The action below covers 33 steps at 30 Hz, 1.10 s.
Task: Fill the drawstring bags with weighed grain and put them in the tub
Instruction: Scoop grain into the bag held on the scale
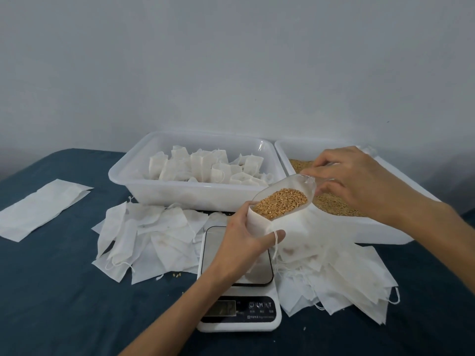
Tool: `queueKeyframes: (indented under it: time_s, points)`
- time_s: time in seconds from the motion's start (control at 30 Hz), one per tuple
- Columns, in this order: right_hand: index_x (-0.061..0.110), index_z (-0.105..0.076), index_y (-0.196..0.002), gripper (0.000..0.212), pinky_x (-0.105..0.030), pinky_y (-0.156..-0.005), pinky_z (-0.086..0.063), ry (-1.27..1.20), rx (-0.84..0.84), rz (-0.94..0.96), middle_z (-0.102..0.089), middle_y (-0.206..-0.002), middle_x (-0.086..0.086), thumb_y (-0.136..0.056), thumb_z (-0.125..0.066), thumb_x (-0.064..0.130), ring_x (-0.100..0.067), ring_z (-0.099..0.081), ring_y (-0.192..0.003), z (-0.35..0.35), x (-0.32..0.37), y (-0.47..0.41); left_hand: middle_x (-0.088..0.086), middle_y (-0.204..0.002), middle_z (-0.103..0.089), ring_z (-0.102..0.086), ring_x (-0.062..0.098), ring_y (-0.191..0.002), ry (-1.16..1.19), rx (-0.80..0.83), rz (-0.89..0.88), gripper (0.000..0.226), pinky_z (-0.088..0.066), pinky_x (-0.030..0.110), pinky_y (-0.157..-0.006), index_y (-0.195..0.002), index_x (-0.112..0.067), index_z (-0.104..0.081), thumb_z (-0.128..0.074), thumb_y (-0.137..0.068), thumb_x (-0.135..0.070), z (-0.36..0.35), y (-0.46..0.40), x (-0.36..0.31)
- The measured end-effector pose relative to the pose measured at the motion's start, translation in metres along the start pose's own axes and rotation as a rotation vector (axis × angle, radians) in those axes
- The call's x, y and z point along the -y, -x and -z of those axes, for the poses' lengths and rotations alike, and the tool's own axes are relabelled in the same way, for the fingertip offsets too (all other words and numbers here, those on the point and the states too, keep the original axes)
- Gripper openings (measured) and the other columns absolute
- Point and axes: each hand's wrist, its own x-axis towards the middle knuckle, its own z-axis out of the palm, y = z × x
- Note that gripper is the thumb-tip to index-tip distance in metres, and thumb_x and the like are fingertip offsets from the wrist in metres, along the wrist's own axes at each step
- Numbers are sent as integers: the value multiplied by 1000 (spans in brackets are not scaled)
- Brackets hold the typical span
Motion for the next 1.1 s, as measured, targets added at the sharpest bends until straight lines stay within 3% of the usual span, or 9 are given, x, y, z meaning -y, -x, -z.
queueKeyframes:
  time_s: [0.17,0.3,0.37,0.43,0.5,0.57,0.77,0.87,1.1]
  points:
    - [22,-73,-123,38,-48,-81,-52,-44,42,-78,-64,-104,7,-87,-77,13,-24,-56,-94,-3,2,5,-4,-99,-74,-68,9,-73,-8,24,2,58,-54,27,-65,-117,-33,-63,-88,-66,-40,7,-2,-1]
    - [18,-75,-119,39,-39,-85,-47,-29,-2,-37,-66,-101,2,-82,-81,7,-24,-58,-88,-3,7,3,-5,-107,-75,-72,11,-88,-36,-11,-34,67,-57,25,-72,-121,-29,-64,-88,-62,-49,13,-4,-1]
    - [17,-75,-119,39,-45,-85,-48,-5,-11,-40,-67,-102,-1,-82,-81,6,-28,-58,-90,-3,10,0,-7,-106,-76,-73,10,-90,-31,-16,-45,64,-56,24,-72,-120,-29,-64,-87,-63,-48,16,-4,-2]
    - [16,-75,-120,38,-53,-85,-50,15,-10,-39,-68,-104,-3,-84,-79,7,-33,-58,-93,-3,13,-2,-5,-105,-76,-72,12,-87,-22,-22,-36,62,-58,31,-73,-119,-28,-65,-88,-64,-44,16,-4,-2]
    - [14,-75,-120,37,-53,-89,-49,33,-17,-19,-68,-103,-5,-83,-79,6,-35,-60,-92,-3,14,-4,0,-106,-75,-70,17,-86,-10,-25,-19,61,-61,46,-76,-120,-26,-65,-89,-66,-40,16,-4,-1]
    - [13,-75,-119,38,-51,-89,-49,49,-24,-5,-68,-102,-6,-83,-80,4,-35,-60,-91,-3,15,-5,4,-110,-74,-70,20,-88,-3,-30,-11,62,-61,52,-81,-123,-24,-64,-89,-68,-37,17,-4,-1]
    - [17,-73,-124,36,-52,-85,-51,64,-8,2,-66,-104,-2,-89,-75,7,-34,-57,-95,-4,16,-6,-1,-103,-74,-71,14,-86,13,-27,-13,56,-61,41,-74,-122,-23,-65,-88,-71,-33,17,0,-1]
    - [12,-75,-119,36,-47,-87,-49,101,-30,48,-68,-99,-6,-84,-79,2,-33,-61,-87,-3,17,-6,-1,-101,-74,-70,13,-82,20,-24,-12,55,-59,38,-73,-121,-22,-66,-87,-71,-32,18,0,-2]
    - [10,-76,-116,39,-48,-85,-50,143,-65,83,-68,-96,-7,-79,-81,-3,-31,-63,-84,-1,18,-8,2,-104,-76,-71,19,-83,8,-37,-12,54,-62,53,-80,-118,-24,-66,-89,-70,-33,20,-2,-2]
